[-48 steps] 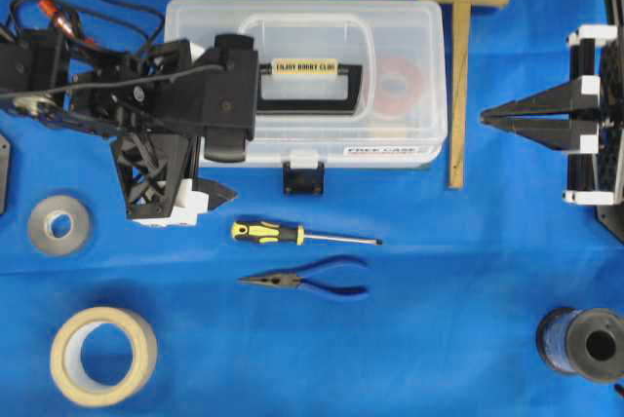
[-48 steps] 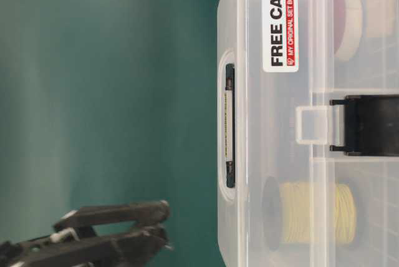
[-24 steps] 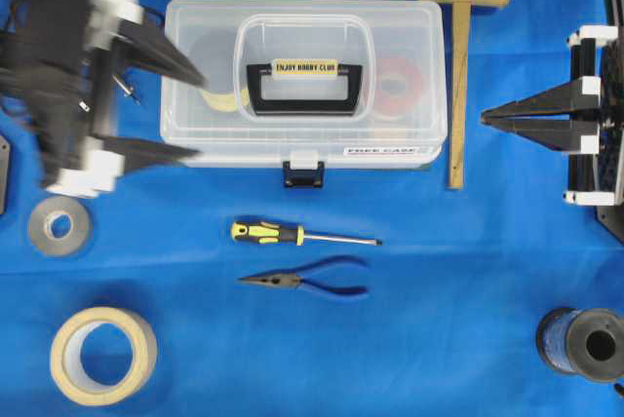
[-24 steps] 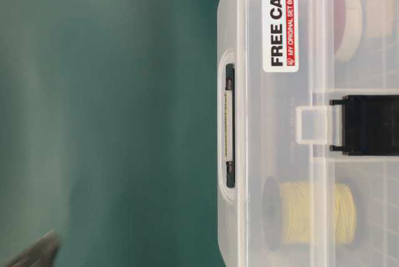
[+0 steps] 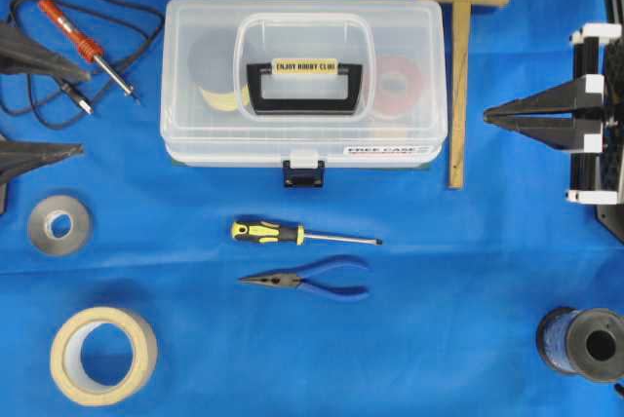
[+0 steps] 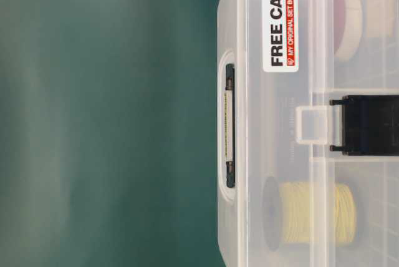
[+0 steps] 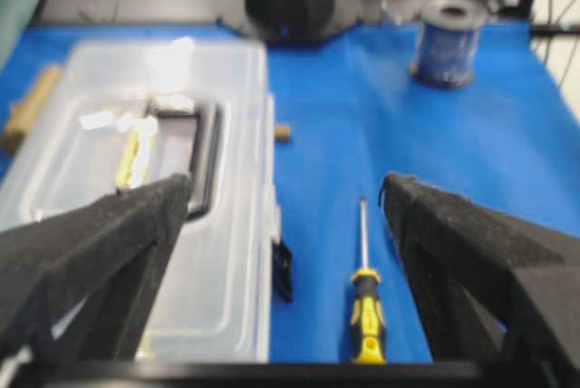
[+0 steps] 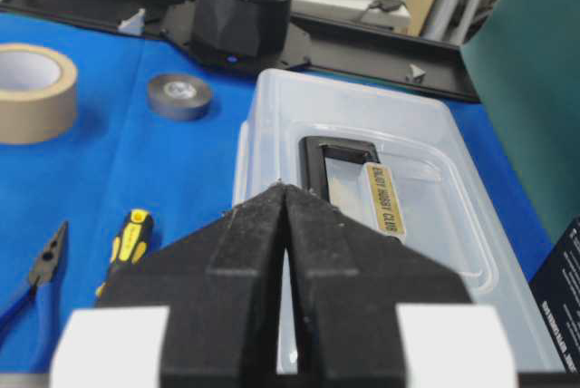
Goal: Close the tool box with the left arm.
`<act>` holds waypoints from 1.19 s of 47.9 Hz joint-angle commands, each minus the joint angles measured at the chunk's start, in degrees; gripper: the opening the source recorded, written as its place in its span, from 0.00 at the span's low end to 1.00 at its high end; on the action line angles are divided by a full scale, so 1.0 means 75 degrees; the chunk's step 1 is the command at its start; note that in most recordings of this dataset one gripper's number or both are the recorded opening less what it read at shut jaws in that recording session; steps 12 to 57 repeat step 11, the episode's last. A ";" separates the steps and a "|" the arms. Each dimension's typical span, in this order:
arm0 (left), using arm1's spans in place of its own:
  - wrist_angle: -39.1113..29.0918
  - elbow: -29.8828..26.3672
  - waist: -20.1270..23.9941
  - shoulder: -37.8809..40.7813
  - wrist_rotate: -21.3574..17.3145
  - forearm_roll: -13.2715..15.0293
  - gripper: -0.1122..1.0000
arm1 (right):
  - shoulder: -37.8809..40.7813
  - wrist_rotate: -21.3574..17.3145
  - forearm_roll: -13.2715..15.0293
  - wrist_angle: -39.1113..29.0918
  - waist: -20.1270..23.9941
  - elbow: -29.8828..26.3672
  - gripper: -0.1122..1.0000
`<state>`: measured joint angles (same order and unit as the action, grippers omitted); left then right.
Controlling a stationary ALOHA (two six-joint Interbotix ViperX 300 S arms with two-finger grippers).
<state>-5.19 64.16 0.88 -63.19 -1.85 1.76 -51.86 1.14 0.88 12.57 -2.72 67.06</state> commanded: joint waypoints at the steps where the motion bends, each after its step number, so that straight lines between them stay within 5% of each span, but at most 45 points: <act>1: 0.0328 0.0527 0.0012 -0.0457 0.0023 0.0023 0.93 | 0.0000 0.0023 0.0000 0.0070 -0.0012 -0.0164 0.10; 11: 0.0504 0.1570 0.0012 -0.1125 0.0164 0.0094 0.93 | -0.0035 0.0059 0.0012 0.0070 0.0000 -0.0164 0.10; 57: 0.0504 0.1570 0.0012 -0.1125 0.0164 0.0094 0.93 | -0.0035 0.0059 0.0012 0.0070 0.0000 -0.0164 0.10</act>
